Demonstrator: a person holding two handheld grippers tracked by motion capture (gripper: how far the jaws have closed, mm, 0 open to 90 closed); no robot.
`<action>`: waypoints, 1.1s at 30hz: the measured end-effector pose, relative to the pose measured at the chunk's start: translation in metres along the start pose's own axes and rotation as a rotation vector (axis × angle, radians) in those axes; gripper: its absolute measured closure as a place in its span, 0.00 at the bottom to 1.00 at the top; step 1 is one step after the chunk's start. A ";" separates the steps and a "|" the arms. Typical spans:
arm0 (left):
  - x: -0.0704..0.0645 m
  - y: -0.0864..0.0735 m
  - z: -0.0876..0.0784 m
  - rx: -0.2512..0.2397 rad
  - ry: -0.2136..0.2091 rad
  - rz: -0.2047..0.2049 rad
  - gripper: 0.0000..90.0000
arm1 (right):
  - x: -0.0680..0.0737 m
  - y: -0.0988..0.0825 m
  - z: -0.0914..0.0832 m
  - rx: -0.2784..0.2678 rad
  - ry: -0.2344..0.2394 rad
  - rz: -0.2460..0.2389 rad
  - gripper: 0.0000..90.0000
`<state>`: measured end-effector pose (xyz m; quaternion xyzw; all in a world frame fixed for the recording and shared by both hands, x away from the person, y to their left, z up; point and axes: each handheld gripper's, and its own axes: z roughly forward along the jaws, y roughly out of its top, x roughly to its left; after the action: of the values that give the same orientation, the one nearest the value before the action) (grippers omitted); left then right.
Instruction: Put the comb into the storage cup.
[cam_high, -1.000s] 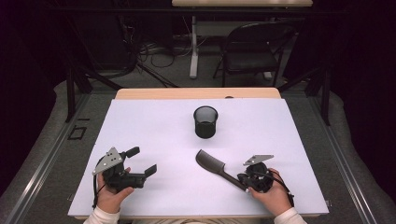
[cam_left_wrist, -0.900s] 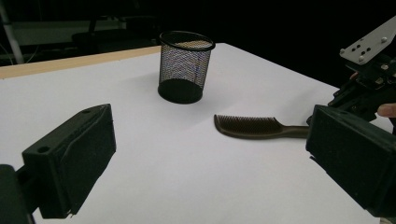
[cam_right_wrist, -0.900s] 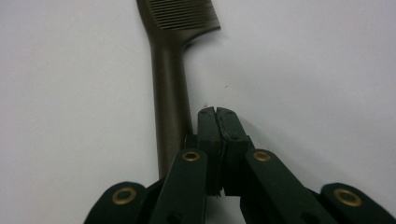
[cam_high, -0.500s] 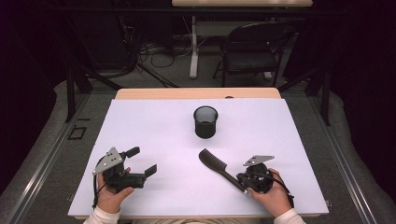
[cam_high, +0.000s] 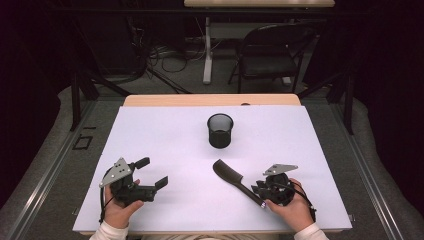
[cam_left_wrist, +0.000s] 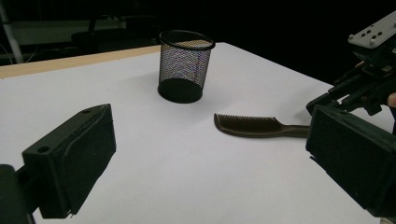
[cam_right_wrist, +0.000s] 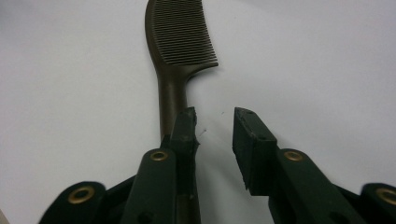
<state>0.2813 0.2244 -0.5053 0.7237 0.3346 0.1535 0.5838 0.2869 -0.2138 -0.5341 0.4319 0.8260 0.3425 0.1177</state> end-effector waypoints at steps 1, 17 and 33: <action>0.000 0.000 0.000 -0.001 0.001 -0.001 0.02 | 0.000 0.001 0.000 -0.007 0.002 -0.007 0.72; 0.000 0.000 -0.001 0.002 0.000 -0.001 0.02 | 0.003 0.012 -0.004 -0.012 0.034 -0.052 0.49; -0.001 0.000 0.001 0.002 -0.001 -0.003 0.02 | -0.002 0.022 -0.013 0.042 0.021 -0.095 0.39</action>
<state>0.2810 0.2235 -0.5057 0.7238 0.3355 0.1520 0.5835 0.2954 -0.2129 -0.5100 0.3909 0.8537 0.3239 0.1162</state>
